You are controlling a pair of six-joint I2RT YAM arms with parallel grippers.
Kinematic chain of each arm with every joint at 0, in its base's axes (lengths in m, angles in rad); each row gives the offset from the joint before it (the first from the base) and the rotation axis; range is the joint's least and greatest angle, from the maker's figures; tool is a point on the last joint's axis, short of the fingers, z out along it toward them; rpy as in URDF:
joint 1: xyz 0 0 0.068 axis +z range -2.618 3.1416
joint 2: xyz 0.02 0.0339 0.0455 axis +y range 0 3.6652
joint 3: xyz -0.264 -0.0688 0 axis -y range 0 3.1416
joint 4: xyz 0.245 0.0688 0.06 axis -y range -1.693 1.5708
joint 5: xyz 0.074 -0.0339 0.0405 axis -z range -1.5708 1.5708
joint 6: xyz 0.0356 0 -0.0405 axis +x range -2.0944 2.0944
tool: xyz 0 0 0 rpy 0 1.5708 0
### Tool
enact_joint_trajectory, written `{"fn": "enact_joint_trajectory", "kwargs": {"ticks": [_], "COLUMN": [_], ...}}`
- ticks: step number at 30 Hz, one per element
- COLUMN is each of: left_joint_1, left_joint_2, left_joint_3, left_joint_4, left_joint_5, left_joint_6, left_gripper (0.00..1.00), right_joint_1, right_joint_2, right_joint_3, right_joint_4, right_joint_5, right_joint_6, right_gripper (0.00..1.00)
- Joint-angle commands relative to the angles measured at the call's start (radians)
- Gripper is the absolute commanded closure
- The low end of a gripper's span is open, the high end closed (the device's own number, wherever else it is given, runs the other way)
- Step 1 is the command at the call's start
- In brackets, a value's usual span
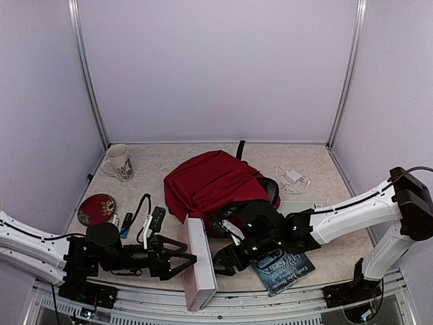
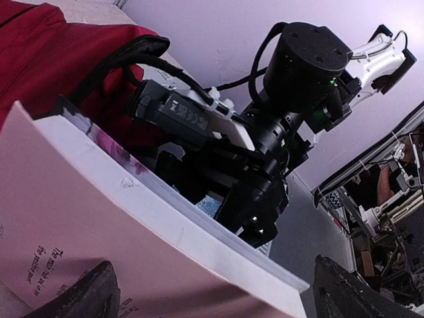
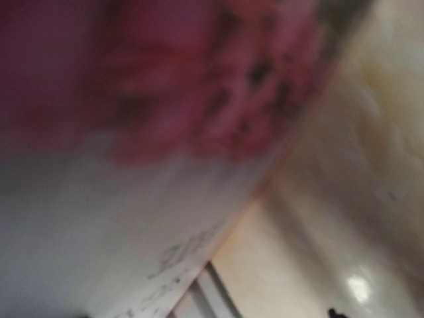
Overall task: Pack the student bag
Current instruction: Adjust the book at the corner of the board.
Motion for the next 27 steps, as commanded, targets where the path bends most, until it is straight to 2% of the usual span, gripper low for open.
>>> {"fn": "enact_joint_trajectory", "kwargs": {"ticks": [1, 7, 12, 20, 27], "left_joint_1": [0.026, 0.037, 0.034, 0.014, 0.015], "left_joint_2": [0.008, 0.047, -0.028, -0.168, -0.15], "left_joint_3": [-0.029, 0.03, 0.053, 0.105, 0.144], "left_joint_4": [-0.033, -0.127, -0.296, -0.48, -0.664], "left_joint_5": [-0.045, -0.046, -0.11, -0.128, -0.11], "left_joint_6": [-0.085, -0.129, -0.157, -0.062, -0.102], "left_gripper": [0.01, 0.01, 0.01, 0.01, 0.01], "right_joint_1": [0.022, 0.035, 0.043, 0.029, 0.01], "right_joint_2": [-0.025, 0.028, 0.053, 0.121, 0.147], "right_joint_3": [0.049, 0.146, 0.191, 0.269, 0.292], "right_joint_4": [0.024, 0.011, 0.044, -0.022, 0.01], "right_joint_5": [0.021, 0.007, 0.009, 0.098, 0.111], "right_joint_6": [-0.038, -0.086, -0.104, -0.105, -0.093], "right_gripper": [0.29, 0.28, 0.28, 0.28, 0.28]}}
